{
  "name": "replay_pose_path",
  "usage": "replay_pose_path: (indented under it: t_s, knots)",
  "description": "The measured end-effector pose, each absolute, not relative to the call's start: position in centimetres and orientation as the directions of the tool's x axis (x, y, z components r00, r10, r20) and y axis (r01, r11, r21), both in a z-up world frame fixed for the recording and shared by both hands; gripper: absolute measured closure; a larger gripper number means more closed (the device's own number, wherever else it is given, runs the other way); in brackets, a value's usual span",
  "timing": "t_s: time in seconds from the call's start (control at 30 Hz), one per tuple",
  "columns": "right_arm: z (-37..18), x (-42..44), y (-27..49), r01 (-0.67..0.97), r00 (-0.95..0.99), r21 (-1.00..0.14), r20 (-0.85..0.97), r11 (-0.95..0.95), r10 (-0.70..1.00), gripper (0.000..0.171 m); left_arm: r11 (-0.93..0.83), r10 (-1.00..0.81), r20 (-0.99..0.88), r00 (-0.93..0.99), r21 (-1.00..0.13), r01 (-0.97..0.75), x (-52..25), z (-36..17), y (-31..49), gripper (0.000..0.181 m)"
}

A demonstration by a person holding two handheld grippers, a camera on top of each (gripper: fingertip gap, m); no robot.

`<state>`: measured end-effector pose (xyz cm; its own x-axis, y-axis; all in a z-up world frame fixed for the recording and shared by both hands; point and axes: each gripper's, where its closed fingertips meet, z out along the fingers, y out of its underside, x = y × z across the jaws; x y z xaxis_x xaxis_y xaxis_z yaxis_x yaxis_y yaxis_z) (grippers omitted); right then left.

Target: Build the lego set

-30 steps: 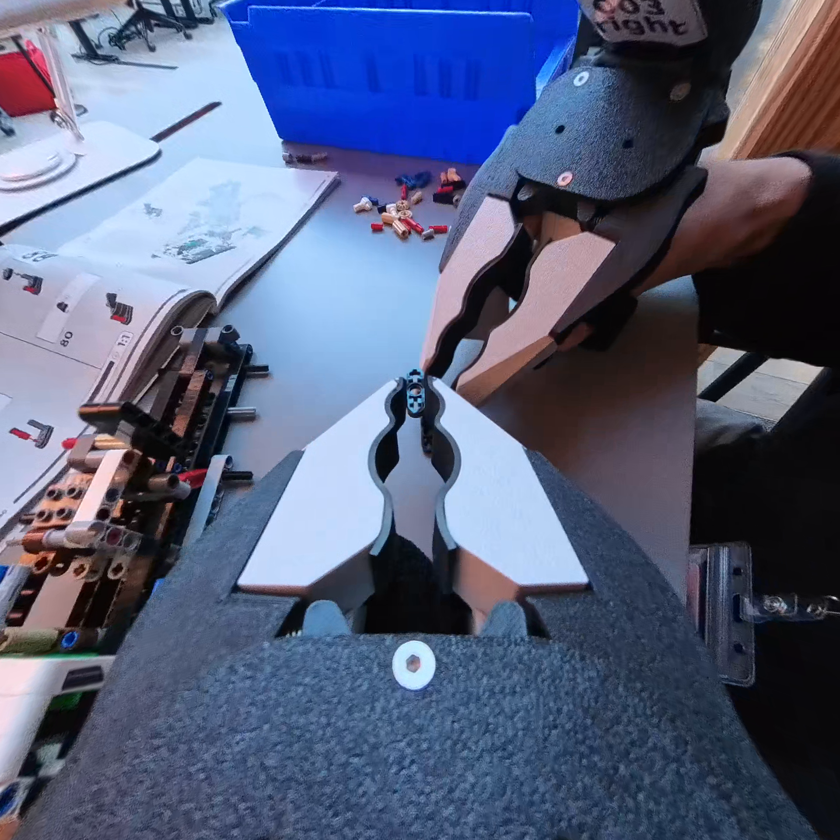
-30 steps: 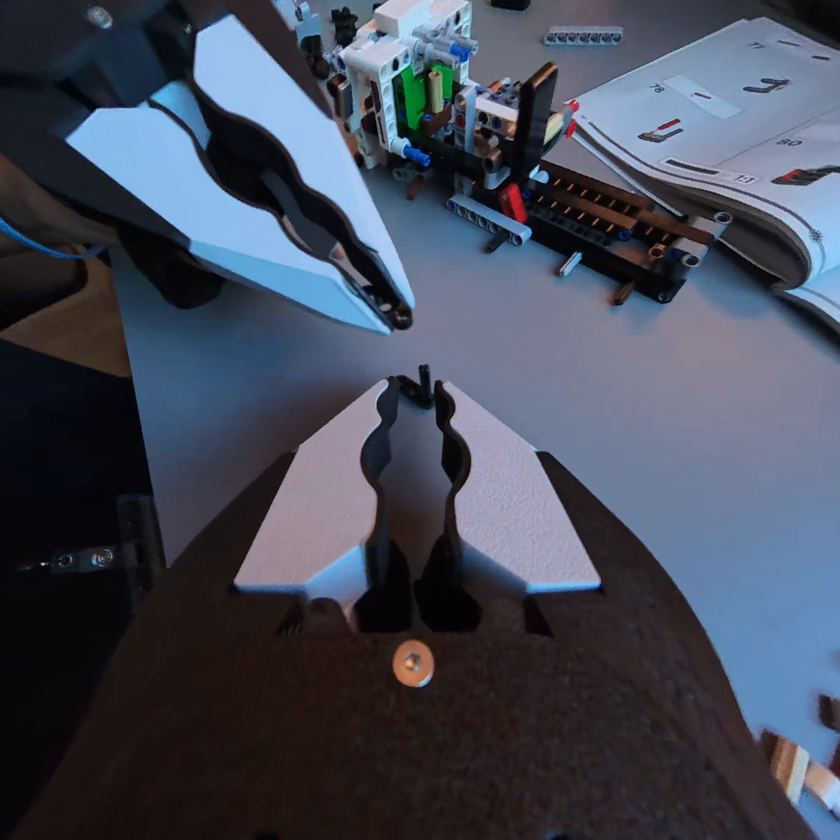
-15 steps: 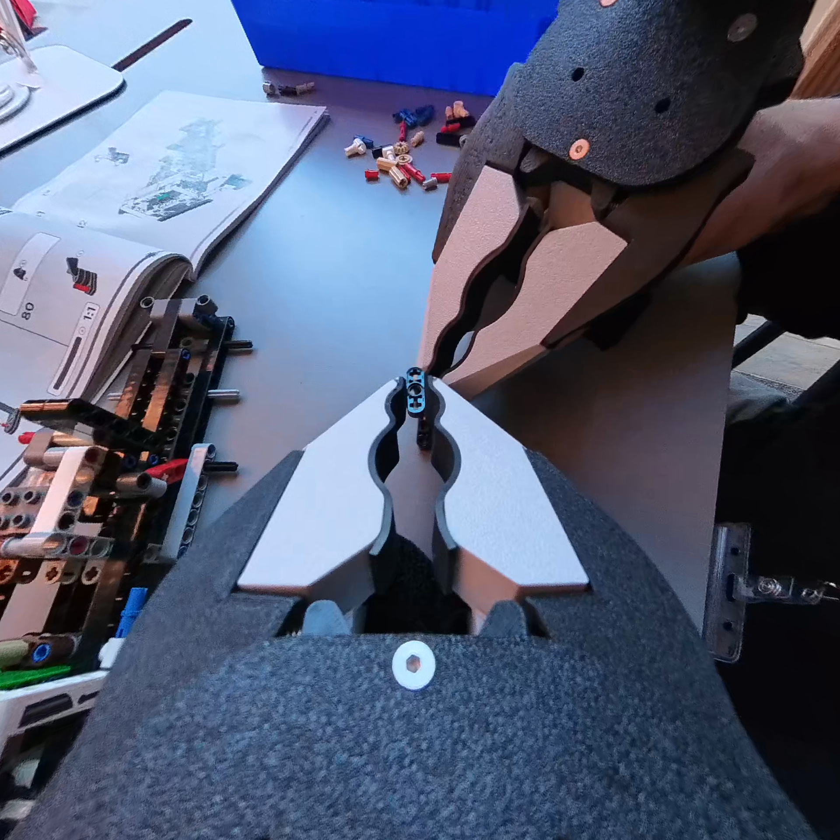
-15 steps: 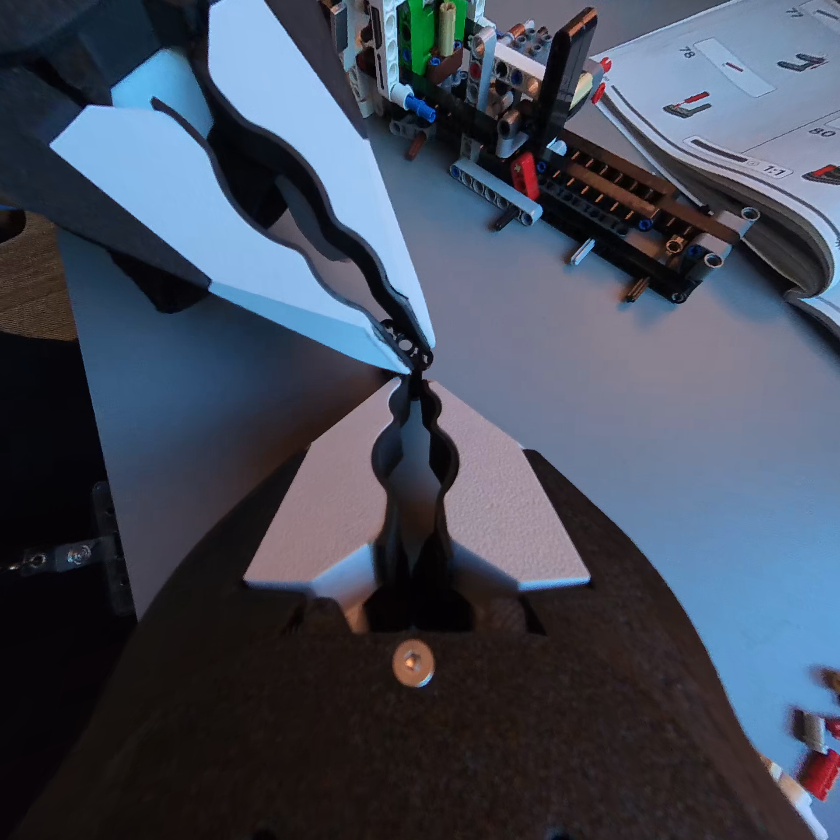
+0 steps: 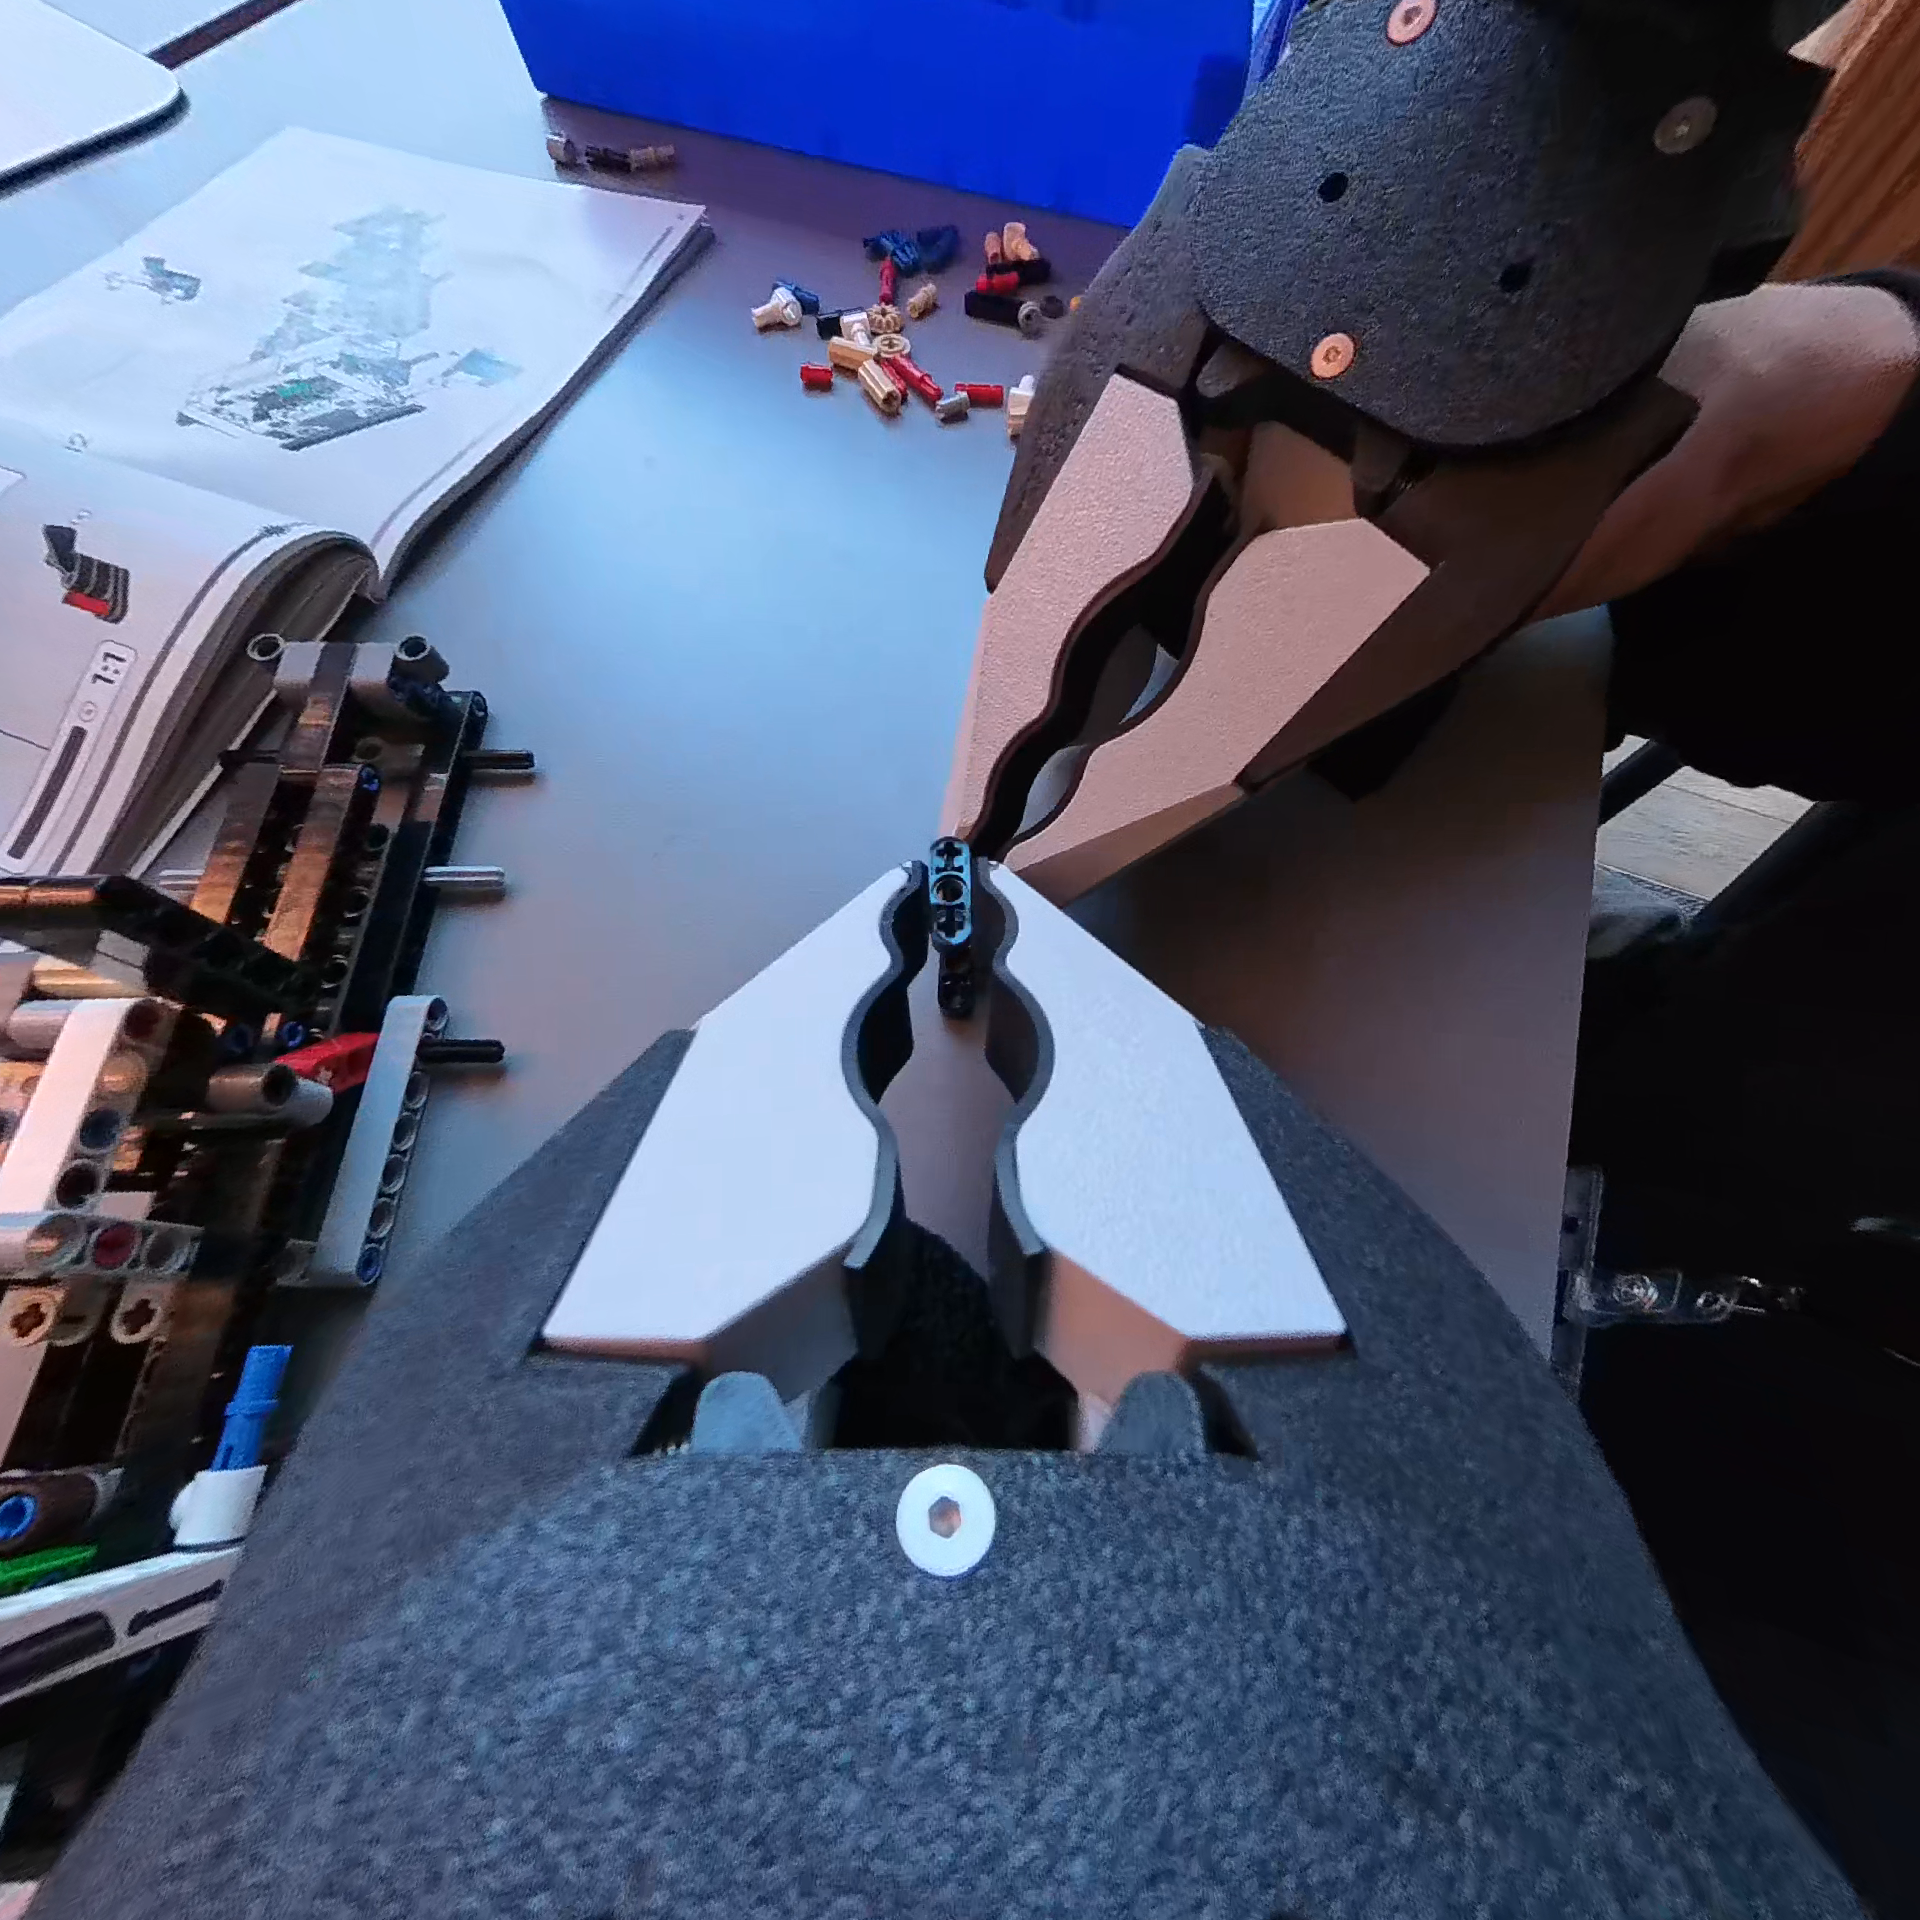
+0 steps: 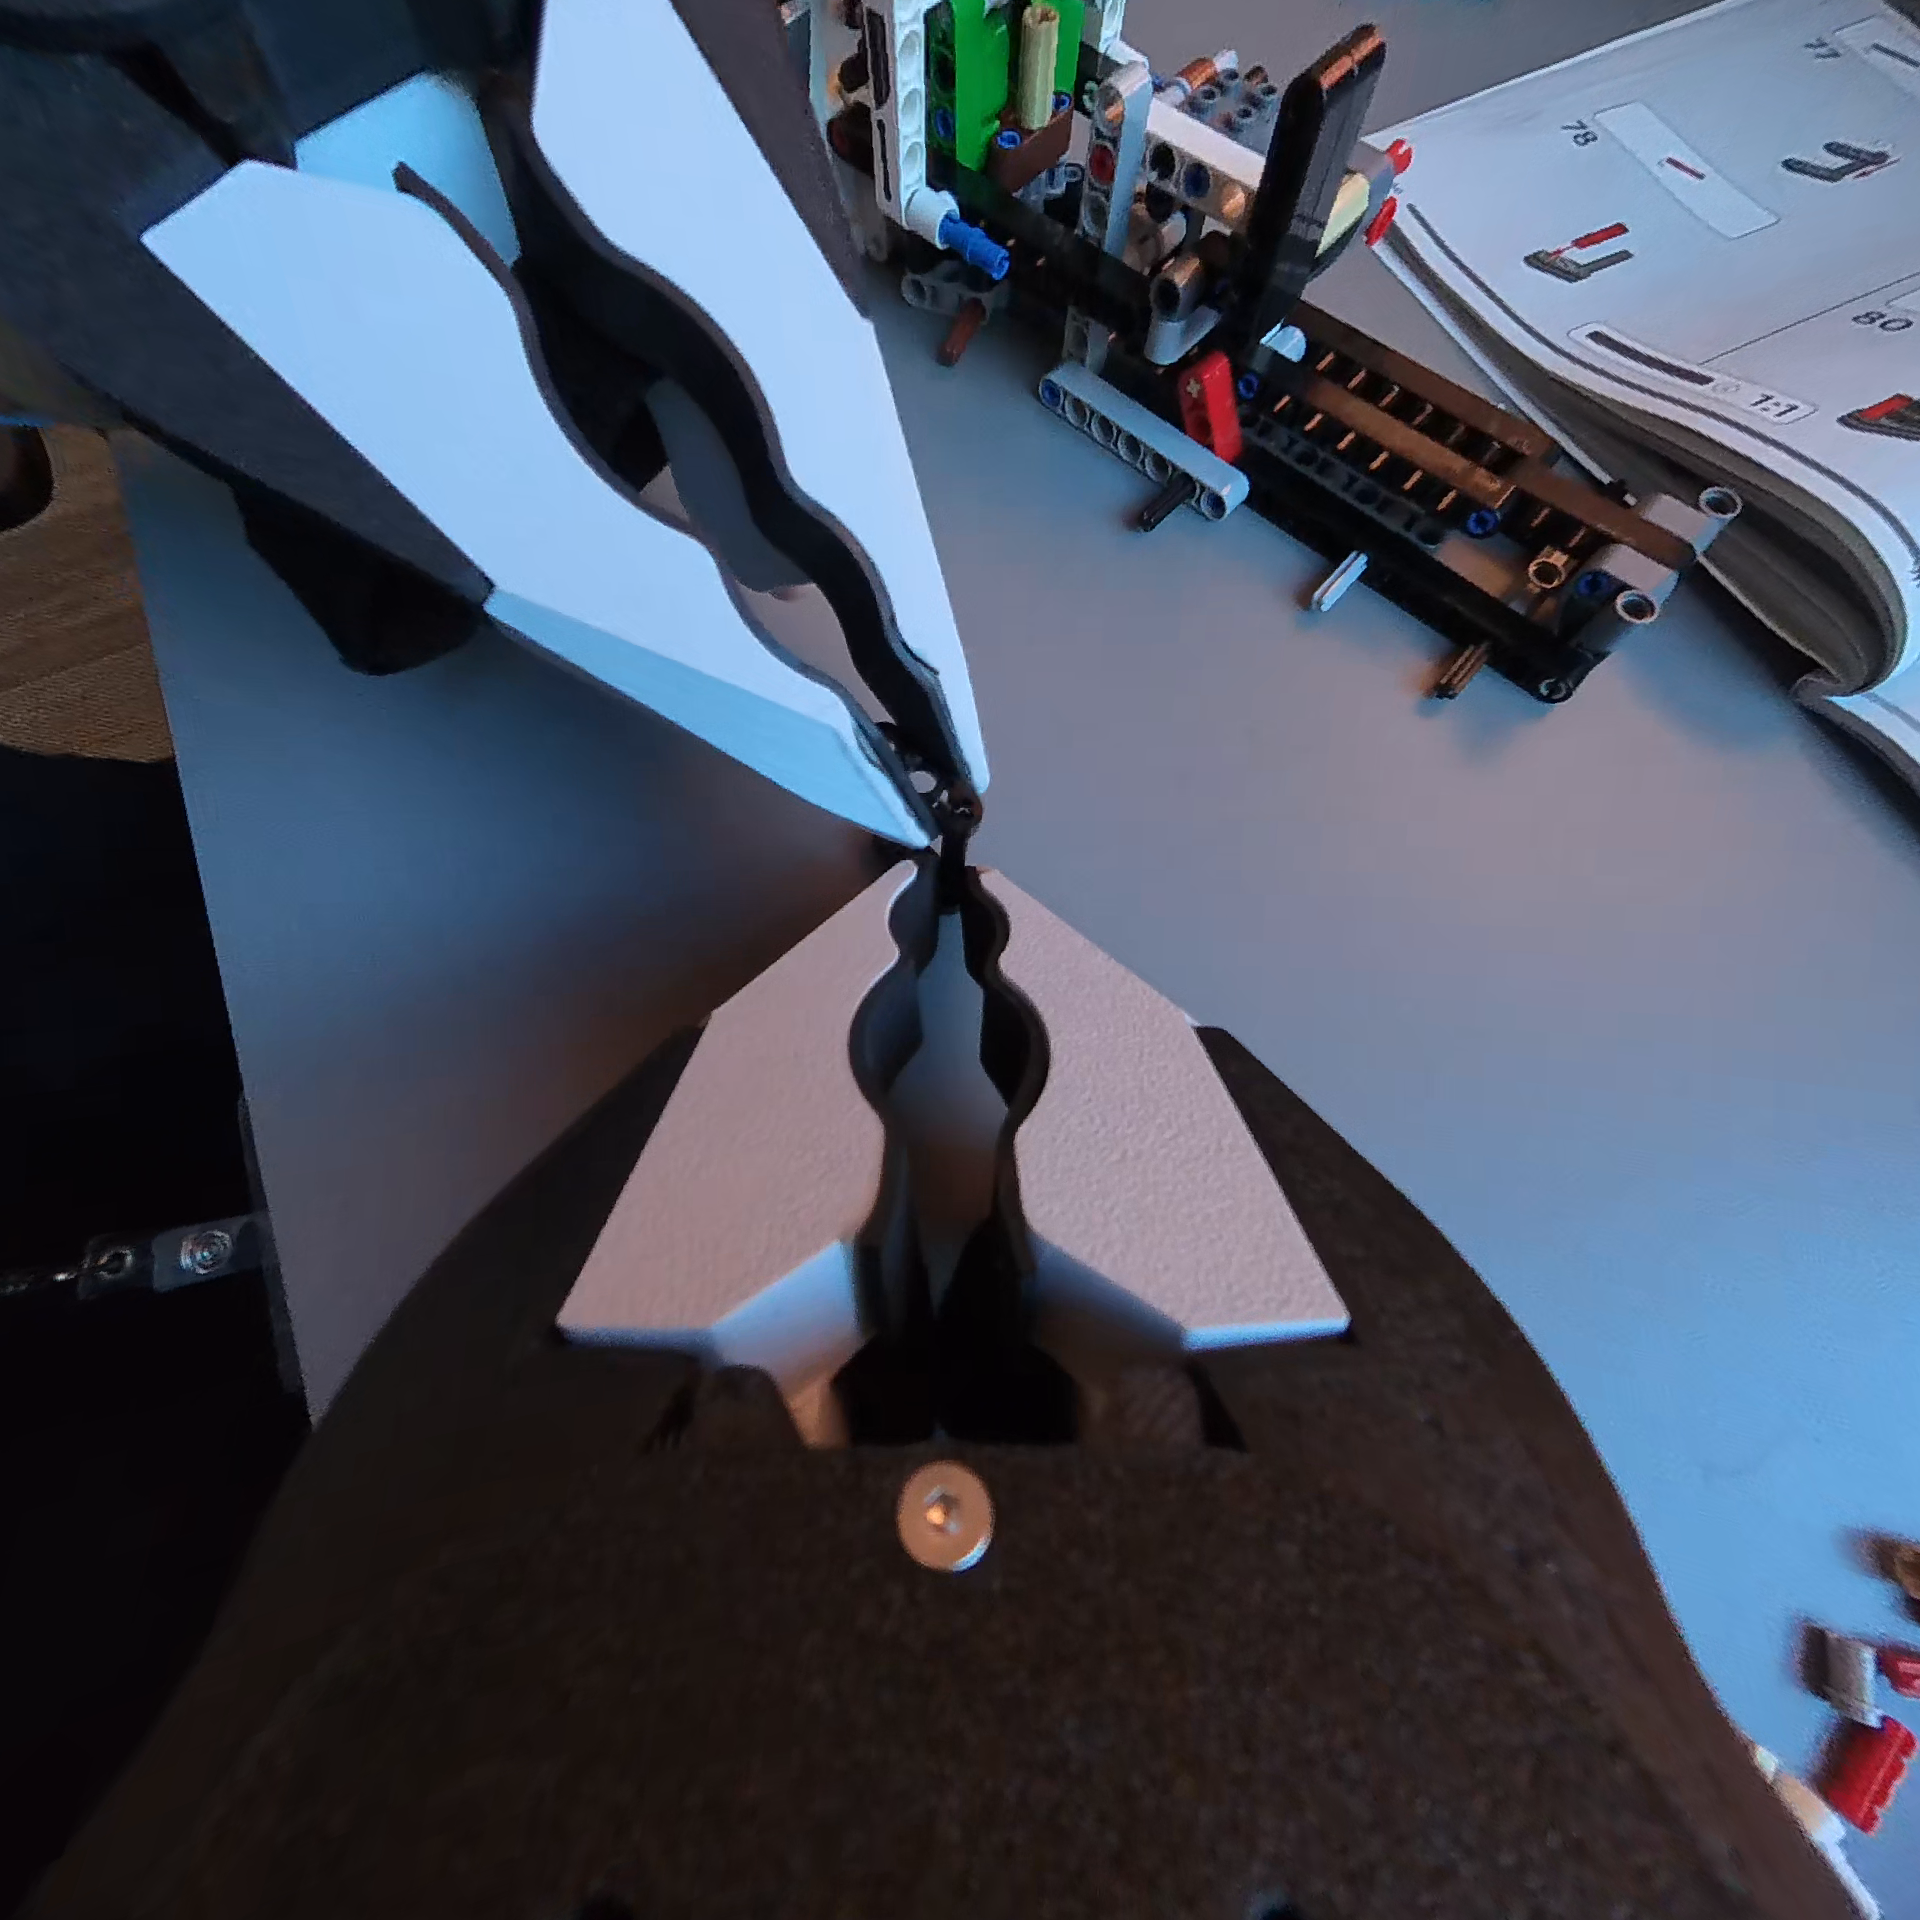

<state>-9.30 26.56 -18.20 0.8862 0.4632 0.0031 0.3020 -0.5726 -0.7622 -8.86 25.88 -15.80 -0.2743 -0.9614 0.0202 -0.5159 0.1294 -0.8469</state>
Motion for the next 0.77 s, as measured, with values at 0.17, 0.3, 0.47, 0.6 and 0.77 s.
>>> replay_pose_path:
  t_s: [0.17,0.3,0.47,0.6,0.77]
  knots:
    - [-18.2,-9.32,26.57,0.304,0.886,-0.762,0.006,-0.571,0.464,0.168,0.108,-0.953,0.065,-0.297,-0.841,-0.53,-8.96,-15.88,25.86,0.174]
    - [-18.21,-9.33,26.56,0.305,0.885,-0.762,0.006,-0.571,0.465,0.168,0.136,-0.949,0.045,-0.312,-0.836,-0.532,-9.02,-16.1,25.84,0.174]
    - [-18.17,-9.28,26.56,0.294,0.887,-0.763,-0.008,-0.576,0.462,0.167,0.176,-0.948,0.012,-0.318,-0.812,-0.556,-9.05,-16.5,25.96,0.174]
    - [-18.14,-9.26,26.71,0.335,0.881,-0.763,0.046,-0.552,0.471,0.167,0.222,-0.945,-0.03,-0.326,-0.79,-0.571,-9.13,-16.43,25.99,0.175]
    - [-18.1,-9.1,27.09,0.41,0.87,-0.756,0.156,-0.511,0.468,0.168,0.225,-0.941,-0.006,-0.338,-0.757,-0.613,-9.3,-16.48,25.98,0.175]
